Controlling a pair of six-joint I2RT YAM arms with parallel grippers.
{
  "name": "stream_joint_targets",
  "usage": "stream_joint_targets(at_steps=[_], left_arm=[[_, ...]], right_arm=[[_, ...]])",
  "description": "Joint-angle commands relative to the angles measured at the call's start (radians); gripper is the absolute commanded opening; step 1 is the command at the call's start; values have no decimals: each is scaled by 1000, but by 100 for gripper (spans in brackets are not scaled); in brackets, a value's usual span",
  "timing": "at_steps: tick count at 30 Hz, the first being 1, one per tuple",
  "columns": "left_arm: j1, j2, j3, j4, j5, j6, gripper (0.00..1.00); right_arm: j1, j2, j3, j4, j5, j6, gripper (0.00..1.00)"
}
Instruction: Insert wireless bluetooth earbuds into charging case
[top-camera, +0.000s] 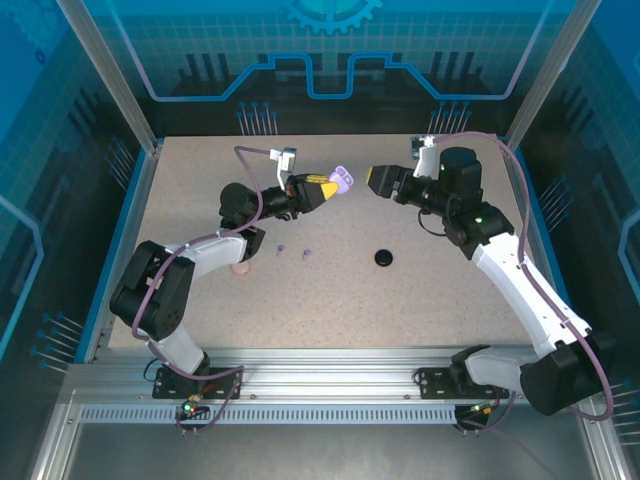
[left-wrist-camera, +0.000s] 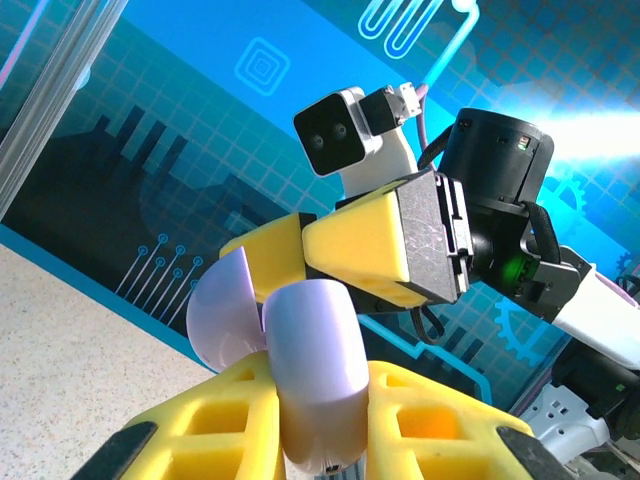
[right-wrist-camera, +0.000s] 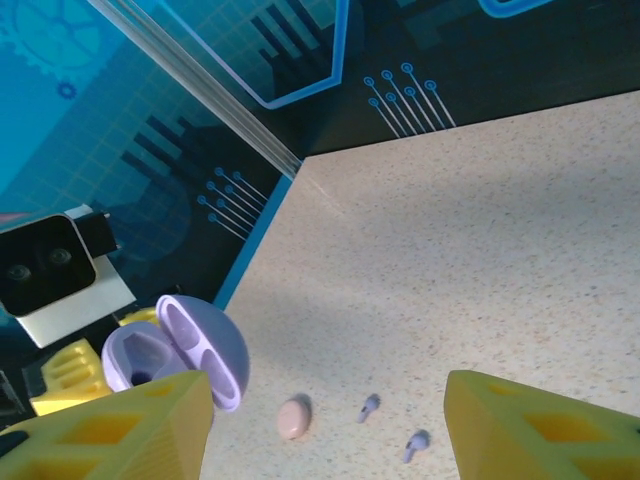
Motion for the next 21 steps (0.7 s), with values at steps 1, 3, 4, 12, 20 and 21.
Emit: stream_joint_targets(at_steps=[1,3,4,12,20,21], left_arm=[[-1,4,2,66,17,23,0],[0,3,5,67,25,18,0],[0,3,10,66,35,13,0],[0,-7,32,66,76,-25,0],[-1,-14,33,66,82,-29,0],[-1,-14,33,67,83,-30,0]], right_arm=[[40,-22,-26,80,8,77,64],[49,-19,-24,94,-20,61,63],[52,-17,-19,91,-31,43,63],[58,24,32,32,-116,-69,54],[72,19,15,47,-71,-49,52],[72,20,16,43,-71,-52,51]])
